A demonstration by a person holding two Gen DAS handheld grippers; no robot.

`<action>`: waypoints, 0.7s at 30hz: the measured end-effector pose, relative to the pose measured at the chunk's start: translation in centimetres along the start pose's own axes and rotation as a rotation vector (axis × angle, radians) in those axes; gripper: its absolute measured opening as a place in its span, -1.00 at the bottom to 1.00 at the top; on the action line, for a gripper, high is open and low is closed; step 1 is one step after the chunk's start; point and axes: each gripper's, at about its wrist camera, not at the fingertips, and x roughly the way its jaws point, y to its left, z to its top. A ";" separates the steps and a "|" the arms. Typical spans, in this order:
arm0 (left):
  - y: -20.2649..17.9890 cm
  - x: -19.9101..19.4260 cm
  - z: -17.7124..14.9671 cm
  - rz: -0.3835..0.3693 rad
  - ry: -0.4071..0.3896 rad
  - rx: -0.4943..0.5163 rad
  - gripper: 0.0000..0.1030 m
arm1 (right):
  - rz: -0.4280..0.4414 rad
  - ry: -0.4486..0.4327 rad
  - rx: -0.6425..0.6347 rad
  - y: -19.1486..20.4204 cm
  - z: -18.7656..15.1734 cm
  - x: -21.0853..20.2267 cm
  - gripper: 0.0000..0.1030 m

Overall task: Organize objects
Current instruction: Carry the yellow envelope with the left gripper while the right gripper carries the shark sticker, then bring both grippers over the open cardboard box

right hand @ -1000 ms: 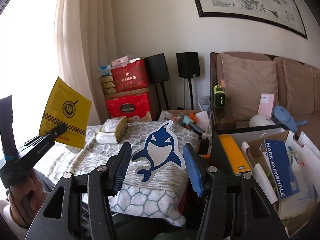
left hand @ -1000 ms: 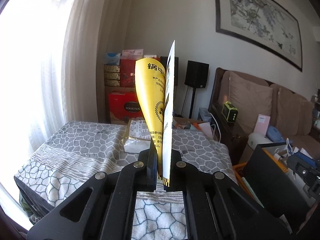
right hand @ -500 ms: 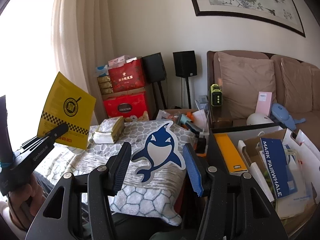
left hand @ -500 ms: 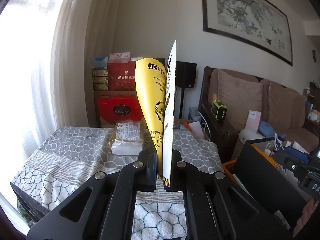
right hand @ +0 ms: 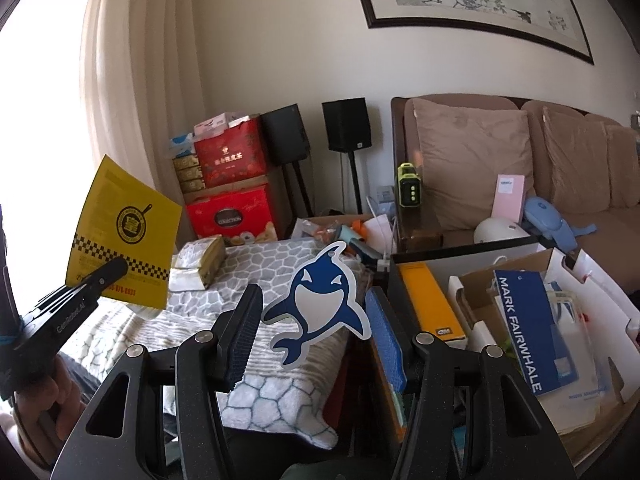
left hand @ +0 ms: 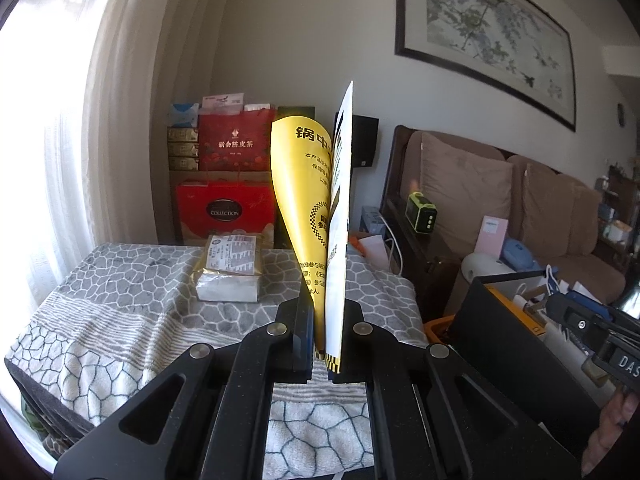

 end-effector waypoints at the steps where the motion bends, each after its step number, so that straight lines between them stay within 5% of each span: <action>1: 0.0 0.0 0.0 -0.001 0.003 -0.002 -0.92 | -0.004 -0.002 0.002 -0.1 0.1 -0.1 0.07; 21: -2.1 0.1 0.7 -0.082 0.001 0.000 -0.92 | -0.042 -0.025 0.049 -2.4 0.7 -1.1 0.07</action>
